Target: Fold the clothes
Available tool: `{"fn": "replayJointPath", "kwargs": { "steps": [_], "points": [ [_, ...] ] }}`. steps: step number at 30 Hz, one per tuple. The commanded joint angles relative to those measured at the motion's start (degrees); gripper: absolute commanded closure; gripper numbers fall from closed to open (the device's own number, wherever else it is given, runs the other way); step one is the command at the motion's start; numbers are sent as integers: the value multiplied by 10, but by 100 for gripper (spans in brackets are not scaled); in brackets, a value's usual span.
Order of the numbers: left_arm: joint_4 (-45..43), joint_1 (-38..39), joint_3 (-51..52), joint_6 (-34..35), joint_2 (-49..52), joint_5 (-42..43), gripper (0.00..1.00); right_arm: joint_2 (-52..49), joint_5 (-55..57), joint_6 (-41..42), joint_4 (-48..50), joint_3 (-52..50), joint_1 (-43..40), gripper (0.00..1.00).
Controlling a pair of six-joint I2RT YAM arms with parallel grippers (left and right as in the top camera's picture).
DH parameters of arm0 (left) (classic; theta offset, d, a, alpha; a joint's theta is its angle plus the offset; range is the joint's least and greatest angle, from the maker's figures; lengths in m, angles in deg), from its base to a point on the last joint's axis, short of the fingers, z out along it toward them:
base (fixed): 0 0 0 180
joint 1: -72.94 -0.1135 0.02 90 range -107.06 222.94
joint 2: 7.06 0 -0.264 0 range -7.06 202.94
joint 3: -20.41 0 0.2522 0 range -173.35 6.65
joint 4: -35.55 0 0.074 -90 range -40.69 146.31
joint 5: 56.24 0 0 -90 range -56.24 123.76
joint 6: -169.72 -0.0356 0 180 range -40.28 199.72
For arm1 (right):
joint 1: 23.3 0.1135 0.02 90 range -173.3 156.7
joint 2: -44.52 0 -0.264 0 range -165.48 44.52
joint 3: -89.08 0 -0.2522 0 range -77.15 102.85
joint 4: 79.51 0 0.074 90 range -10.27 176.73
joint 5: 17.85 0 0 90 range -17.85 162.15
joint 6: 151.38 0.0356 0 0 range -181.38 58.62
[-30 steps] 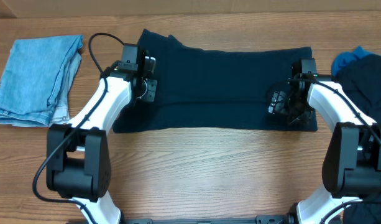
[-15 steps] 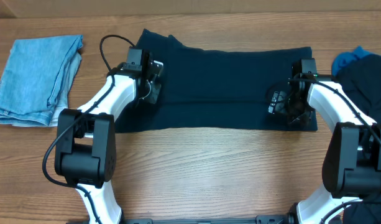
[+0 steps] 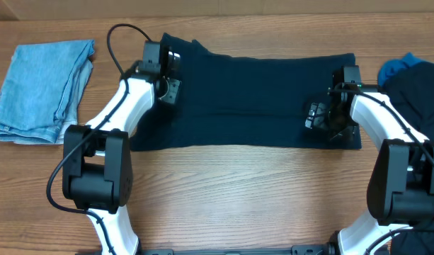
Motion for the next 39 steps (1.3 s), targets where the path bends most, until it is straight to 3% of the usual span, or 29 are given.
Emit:
{"fn": "replayJointPath", "kwargs": {
  "steps": [1,5,10,16,21,29,39],
  "points": [
    [59,0,-122,70,2,-13,38,4,-3,-17,-19,86,-3,8],
    [126,-1,-301,113,2,88,33,4,-18,-17,-93,250,-3,6],
    [142,-8,-387,139,2,97,23,4,-17,-18,-121,356,-14,5],
    [109,-55,-388,143,24,110,16,-16,-2,-22,-16,359,-50,2],
    [39,-93,-388,143,86,178,13,-80,-3,-43,61,359,-82,2],
    [-33,-97,-388,143,186,209,9,-181,2,-93,155,359,-87,2],
    [-99,-96,-388,142,282,217,14,-245,2,-92,203,359,-86,2]
  ]
}}
